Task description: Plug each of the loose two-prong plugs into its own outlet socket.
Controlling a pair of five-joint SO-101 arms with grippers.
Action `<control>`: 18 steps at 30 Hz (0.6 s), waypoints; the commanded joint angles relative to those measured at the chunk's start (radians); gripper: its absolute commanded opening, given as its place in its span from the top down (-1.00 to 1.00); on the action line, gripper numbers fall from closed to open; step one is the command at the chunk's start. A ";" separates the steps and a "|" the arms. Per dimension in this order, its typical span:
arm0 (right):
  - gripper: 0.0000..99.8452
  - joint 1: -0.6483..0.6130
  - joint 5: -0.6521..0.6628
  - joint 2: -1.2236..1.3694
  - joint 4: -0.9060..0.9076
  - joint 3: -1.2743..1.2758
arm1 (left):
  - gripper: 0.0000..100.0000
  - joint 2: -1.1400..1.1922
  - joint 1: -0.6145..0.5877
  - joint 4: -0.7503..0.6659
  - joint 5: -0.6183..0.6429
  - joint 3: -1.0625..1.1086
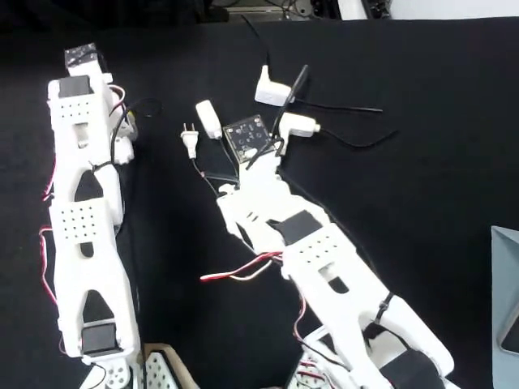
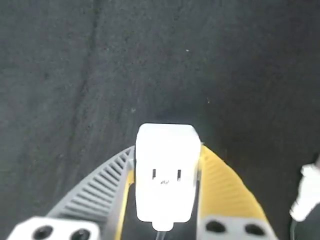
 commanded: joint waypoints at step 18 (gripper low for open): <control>0.98 0.014 -0.003 0.002 -0.020 -0.008 | 0.94 -0.216 0.061 0.152 -0.486 -0.064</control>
